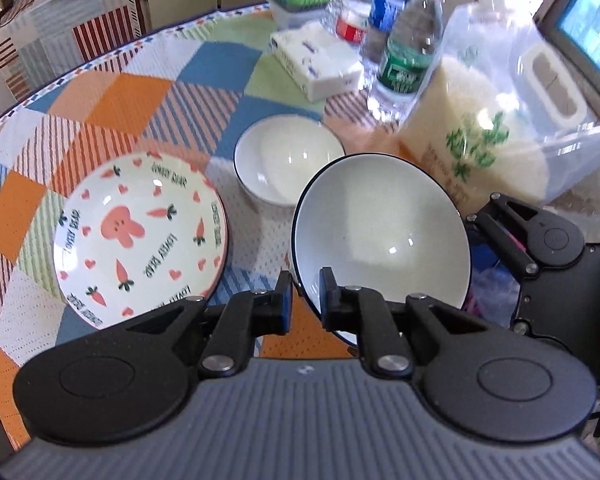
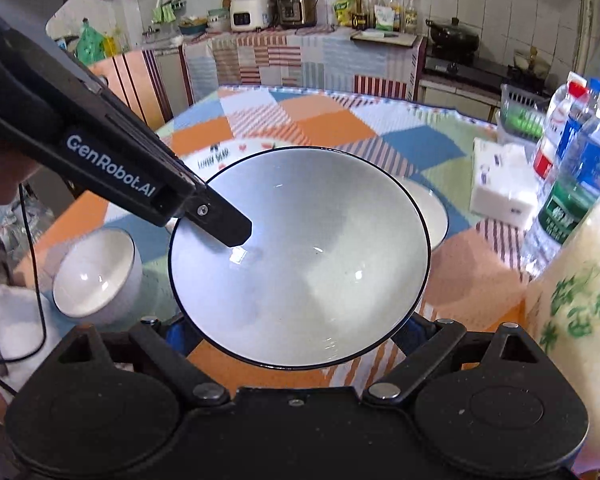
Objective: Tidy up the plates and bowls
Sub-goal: 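Lower the held bowl into the other white bowl and open both tools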
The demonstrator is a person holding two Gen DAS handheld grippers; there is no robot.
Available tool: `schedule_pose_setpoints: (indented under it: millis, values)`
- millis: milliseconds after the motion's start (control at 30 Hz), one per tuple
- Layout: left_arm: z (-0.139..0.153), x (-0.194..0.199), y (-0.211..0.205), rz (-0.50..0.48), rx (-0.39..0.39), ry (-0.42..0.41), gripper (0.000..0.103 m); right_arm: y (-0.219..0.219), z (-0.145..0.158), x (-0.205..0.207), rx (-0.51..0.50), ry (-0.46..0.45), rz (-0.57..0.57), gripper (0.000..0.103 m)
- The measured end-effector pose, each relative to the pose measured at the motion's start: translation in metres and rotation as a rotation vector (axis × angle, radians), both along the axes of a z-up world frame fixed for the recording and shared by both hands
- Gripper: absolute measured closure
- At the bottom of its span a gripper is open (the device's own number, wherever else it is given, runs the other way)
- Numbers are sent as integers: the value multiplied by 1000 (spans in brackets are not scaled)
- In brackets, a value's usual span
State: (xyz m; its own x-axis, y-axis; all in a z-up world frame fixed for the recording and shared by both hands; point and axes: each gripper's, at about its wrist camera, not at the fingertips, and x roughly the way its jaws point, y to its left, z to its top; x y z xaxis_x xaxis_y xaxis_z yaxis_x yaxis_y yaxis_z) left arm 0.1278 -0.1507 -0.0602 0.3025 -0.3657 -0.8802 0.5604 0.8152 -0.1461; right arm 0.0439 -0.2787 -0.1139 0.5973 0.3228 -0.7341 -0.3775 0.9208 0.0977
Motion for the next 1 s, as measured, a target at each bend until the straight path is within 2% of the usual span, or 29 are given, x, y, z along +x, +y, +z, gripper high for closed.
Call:
schedule_pose_setpoints:
  millis: [133,333,467,600,733,833,1000]
  values:
    - [11,18,-1,27,-26,2,92,-5,14,13,-6,-39,18,6]
    - [15,51,-14,78,-46,-66,92,-18,20,54,-5,-52,15,6]
    - [-5,72,-28,117,2,-111,92,-25,15,82,-3,-46,18,7]
    - [-29,95,-31,159,-10,-82,92,-28,-5,108,-6,-2,8,7]
    - [-53,107,-35,181,36,-75,92,-28,-22,124,-1,49,2,8]
    - [-64,112,-38,185,77,-83,92,-23,-31,130,-32,54,8,7]
    - [-76,116,-39,196,82,-69,91,-24,-42,139,-37,91,14,7]
